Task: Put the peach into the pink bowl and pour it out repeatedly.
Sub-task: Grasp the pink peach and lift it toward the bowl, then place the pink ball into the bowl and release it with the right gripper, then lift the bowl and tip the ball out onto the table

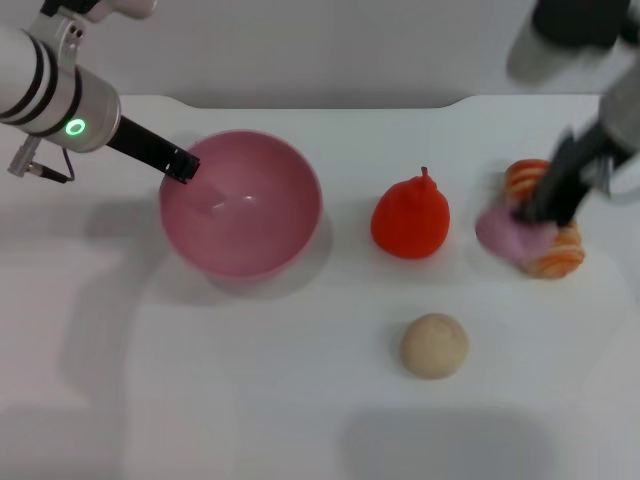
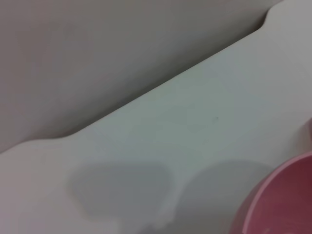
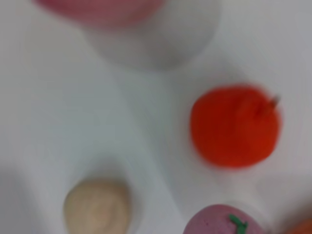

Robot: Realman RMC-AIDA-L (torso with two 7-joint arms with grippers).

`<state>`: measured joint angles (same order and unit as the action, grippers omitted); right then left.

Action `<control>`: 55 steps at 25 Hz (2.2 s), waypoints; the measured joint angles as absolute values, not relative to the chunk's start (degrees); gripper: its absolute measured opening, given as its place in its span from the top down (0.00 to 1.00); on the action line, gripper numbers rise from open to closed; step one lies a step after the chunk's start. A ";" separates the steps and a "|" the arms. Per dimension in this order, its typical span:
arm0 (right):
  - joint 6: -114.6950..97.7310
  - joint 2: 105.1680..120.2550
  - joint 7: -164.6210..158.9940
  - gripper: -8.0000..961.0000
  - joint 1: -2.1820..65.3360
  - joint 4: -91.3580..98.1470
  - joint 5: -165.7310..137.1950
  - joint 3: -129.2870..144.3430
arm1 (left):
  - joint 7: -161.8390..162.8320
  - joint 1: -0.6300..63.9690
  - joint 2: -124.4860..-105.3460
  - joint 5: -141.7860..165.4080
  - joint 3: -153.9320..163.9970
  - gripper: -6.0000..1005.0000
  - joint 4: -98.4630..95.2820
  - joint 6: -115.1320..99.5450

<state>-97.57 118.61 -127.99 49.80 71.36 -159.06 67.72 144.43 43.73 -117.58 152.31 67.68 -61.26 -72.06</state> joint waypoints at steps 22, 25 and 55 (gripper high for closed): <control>-87.77 118.91 -124.70 0.91 56.25 79.32 -142.49 81.28 | 145.07 46.12 -118.29 151.50 71.28 0.95 -61.26 -73.12; -86.10 118.98 -124.65 0.90 56.86 77.07 -141.92 82.58 | 145.08 46.14 -118.30 151.20 71.34 0.95 -61.25 -72.87; -76.06 118.48 -91.04 0.50 15.48 70.79 -70.46 44.47 | 128.14 33.33 -118.33 123.91 104.70 0.95 -69.66 -24.48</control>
